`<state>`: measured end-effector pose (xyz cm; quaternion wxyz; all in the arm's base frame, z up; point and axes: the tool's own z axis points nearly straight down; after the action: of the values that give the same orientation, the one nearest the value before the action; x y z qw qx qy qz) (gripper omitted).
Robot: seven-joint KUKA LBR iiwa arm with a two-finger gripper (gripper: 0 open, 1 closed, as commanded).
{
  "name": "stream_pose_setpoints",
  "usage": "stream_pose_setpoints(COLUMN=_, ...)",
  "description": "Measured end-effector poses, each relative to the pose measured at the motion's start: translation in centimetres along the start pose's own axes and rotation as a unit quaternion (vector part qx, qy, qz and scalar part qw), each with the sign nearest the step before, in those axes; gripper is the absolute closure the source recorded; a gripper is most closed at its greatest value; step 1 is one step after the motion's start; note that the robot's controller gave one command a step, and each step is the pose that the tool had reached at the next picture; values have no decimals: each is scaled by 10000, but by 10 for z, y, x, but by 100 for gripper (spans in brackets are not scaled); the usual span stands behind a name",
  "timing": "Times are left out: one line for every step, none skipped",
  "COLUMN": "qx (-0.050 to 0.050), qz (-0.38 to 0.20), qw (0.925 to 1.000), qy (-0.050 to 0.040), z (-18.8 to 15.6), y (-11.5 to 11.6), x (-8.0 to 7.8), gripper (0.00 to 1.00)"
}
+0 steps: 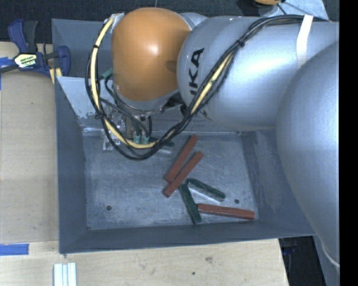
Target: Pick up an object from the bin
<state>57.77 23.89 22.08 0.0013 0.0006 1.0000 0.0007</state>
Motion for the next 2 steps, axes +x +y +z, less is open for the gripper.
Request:
stream_pose_setpoints(qx=0, qz=1, qw=10000, qy=0, z=0, y=0, x=0, gripper=100)
stream_pose_setpoints(qx=-10, qz=28, qw=10000, qy=-31, z=46, y=4, x=-5, gripper=100)
